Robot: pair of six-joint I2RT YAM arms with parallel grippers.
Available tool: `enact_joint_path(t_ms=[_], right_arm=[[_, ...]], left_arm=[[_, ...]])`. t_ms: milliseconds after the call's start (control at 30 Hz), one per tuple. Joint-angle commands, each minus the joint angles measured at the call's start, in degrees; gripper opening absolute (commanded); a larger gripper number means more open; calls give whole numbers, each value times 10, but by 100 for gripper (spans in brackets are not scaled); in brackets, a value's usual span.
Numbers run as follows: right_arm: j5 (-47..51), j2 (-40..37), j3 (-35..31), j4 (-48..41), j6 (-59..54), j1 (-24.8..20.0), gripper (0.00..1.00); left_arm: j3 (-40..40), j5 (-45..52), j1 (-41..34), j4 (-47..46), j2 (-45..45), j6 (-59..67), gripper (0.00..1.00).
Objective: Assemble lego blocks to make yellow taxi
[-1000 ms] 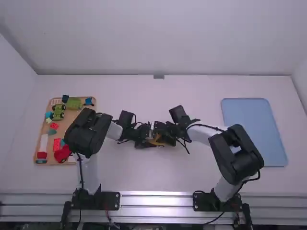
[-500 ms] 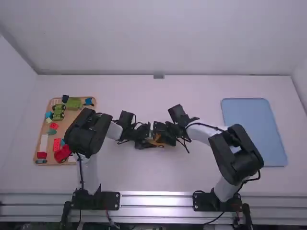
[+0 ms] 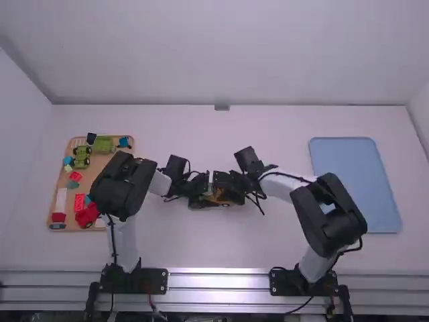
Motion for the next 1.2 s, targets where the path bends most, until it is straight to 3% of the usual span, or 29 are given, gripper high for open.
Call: enact_joint_path(t_ms=[0,367,733,1167], right_arm=[[-19,13,-13,-1,-1,-6,0],[34,13,-31,-3,34,-7,0],[-5,13,-11,-23,3,-39,0],[6,71,-3,6,25,-16,0]], left_arm=[[-20,-70,-1,-24,20,-30,13],[-20,-72,-1,-24,20,-30,12],[-20,-72,-1,-26,20,-30,12],[-20,-72,-1,-26,20,-35,12]])
